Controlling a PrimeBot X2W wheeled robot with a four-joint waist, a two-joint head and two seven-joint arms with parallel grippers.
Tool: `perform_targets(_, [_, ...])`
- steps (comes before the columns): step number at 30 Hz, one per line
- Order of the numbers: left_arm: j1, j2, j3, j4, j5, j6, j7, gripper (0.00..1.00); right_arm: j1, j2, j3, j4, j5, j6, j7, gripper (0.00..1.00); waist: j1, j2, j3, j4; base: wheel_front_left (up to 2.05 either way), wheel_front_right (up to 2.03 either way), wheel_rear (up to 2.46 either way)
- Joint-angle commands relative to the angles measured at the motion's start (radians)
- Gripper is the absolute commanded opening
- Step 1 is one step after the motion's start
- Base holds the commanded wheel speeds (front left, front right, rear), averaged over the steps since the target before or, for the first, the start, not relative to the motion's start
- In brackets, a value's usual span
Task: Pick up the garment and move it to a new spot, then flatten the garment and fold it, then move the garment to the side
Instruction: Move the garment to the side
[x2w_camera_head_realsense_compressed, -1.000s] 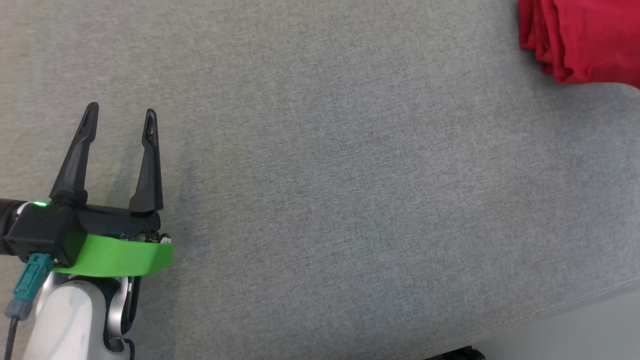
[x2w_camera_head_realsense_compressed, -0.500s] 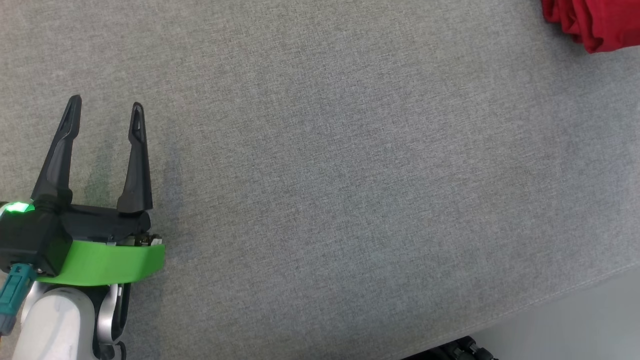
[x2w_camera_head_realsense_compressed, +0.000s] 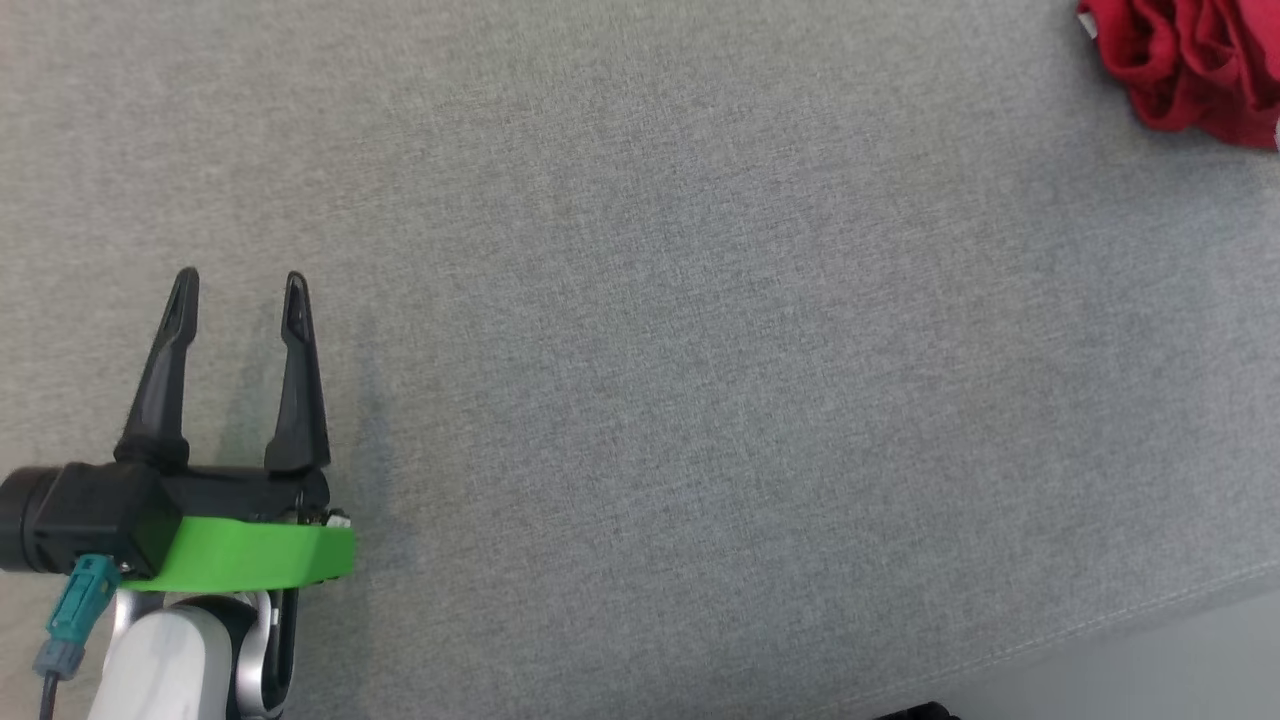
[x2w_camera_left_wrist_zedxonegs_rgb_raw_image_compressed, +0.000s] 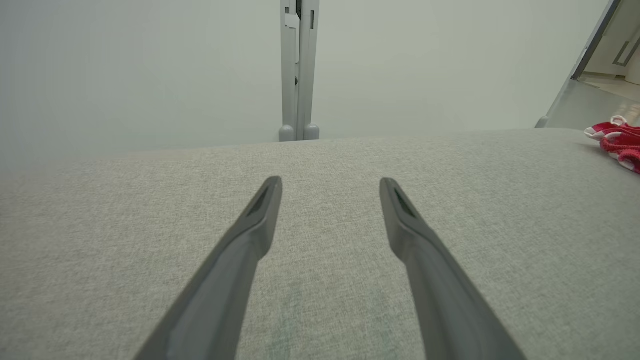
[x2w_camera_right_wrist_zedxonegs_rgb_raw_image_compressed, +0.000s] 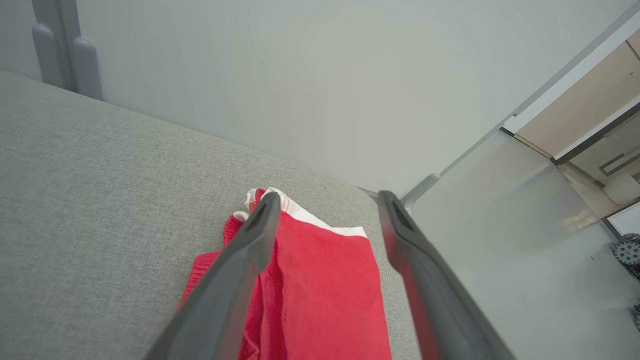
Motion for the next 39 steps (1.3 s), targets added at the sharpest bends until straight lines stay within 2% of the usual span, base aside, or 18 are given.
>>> perform_targets(1, [0.022,-0.004,0.007,0.011,-0.013,0.005,-0.011,1.0,0.034,0.012,0.003,-0.02,0.004,-0.001,-0.007,1.0,0.0,0.0,-0.119,0.056,0.0,0.0,0.0])
perform_targets(11, [0.14,-0.019,0.022,0.077,-0.049,0.022,-0.033,1.0,0.24,0.121,0.017,-0.209,0.011,-0.001,-0.008,1.0,0.0,0.0,-0.338,0.123,0.0,0.0,0.0])
perform_targets(18, [0.202,-0.025,0.022,0.11,-0.072,0.028,-0.029,1.0,0.42,0.185,-0.042,-0.332,-0.004,-0.001,-0.008,1.0,0.0,0.0,-0.456,0.161,0.0,0.0,0.0])
perform_targets(32, [0.26,-0.016,0.022,0.158,-0.094,0.026,-0.027,1.0,0.815,0.303,-0.243,-0.597,-0.09,-0.001,-0.008,1.0,0.0,0.0,-0.551,0.199,0.0,0.0,0.0])
perform_targets(39, [0.262,-0.006,0.02,0.187,-0.102,0.022,-0.025,1.0,0.96,0.358,-0.301,-0.709,-0.129,-0.001,-0.005,1.0,0.0,0.0,-0.581,0.203,0.0,0.0,0.0])
